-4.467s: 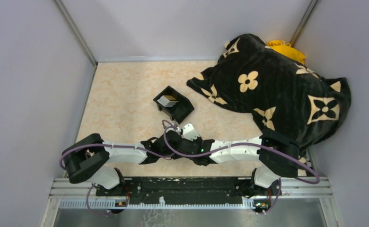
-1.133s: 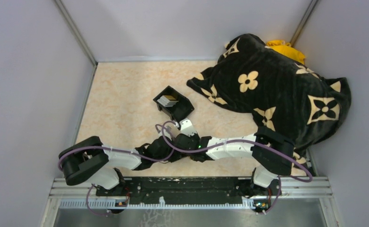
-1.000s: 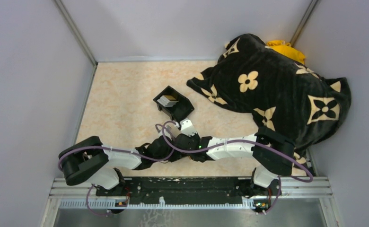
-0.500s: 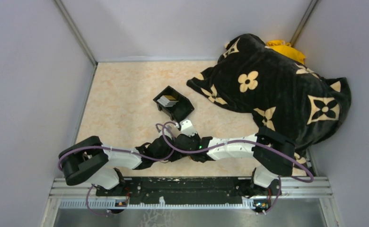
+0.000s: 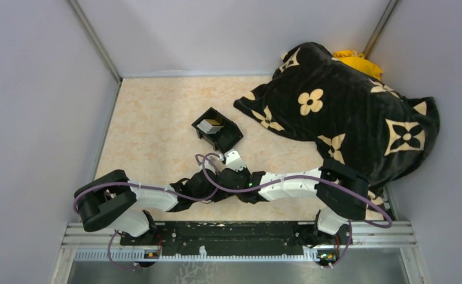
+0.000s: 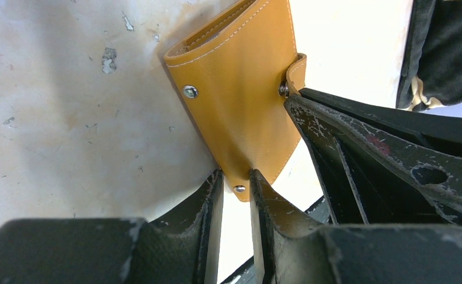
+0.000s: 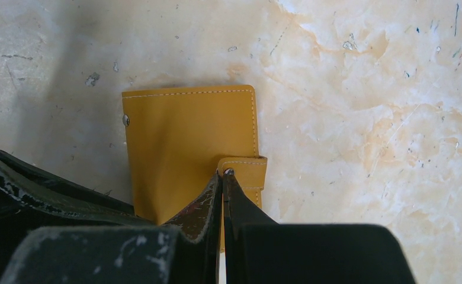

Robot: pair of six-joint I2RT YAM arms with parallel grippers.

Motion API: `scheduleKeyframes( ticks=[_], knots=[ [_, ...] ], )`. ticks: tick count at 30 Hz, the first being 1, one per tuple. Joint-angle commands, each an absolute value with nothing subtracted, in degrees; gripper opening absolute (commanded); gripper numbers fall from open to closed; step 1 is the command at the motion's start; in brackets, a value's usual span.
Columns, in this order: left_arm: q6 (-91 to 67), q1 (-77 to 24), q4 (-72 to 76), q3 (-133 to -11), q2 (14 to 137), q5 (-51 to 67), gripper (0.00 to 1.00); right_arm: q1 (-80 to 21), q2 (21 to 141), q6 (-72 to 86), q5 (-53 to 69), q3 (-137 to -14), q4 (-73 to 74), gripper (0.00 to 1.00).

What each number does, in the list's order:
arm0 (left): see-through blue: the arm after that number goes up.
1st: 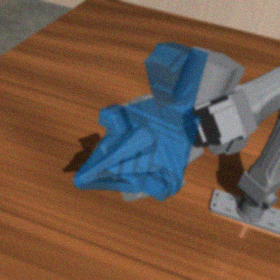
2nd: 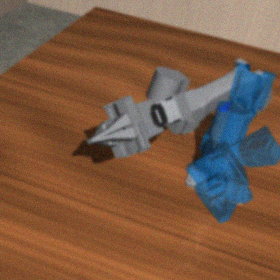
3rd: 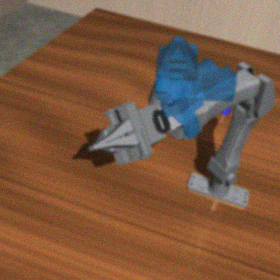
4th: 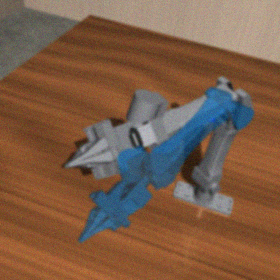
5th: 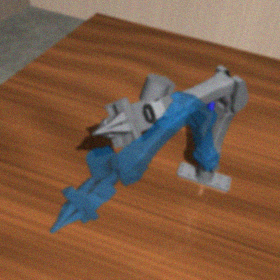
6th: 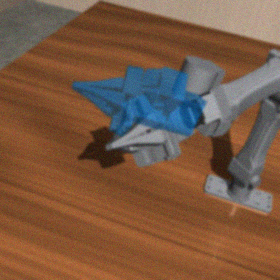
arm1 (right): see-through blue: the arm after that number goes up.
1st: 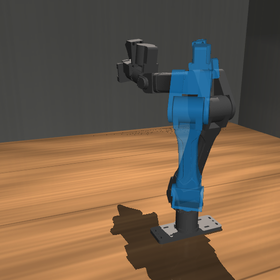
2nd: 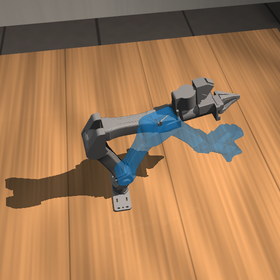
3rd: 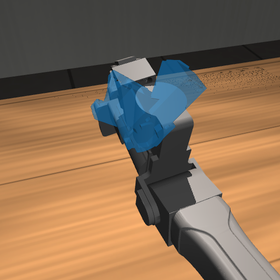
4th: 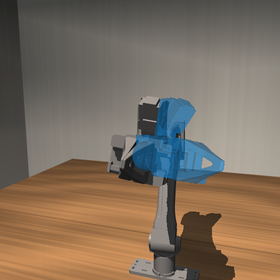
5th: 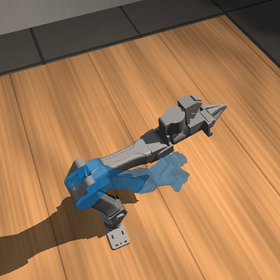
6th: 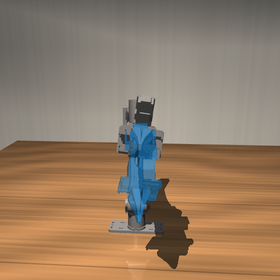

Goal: Put the credit cards into the card holder
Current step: Close the card holder at the center of the board.

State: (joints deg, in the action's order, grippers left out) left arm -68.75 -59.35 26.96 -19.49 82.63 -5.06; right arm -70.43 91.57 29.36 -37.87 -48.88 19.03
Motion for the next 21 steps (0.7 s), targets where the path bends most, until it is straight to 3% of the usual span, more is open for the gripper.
scheduleKeyframes(
  ticks=[1, 21],
  knots=[
    [-67.2, -59.0, 24.8, -20.0, 84.5, -6.4, 0.30, -71.6, 92.1, 29.9, -36.6, -51.8, 18.3, 0.00],
    [-67.6, -59.0, 25.6, -18.6, 84.4, -6.5, 0.30, -70.9, 94.1, 30.1, -37.3, -52.6, 17.4, 0.00]
  ],
)
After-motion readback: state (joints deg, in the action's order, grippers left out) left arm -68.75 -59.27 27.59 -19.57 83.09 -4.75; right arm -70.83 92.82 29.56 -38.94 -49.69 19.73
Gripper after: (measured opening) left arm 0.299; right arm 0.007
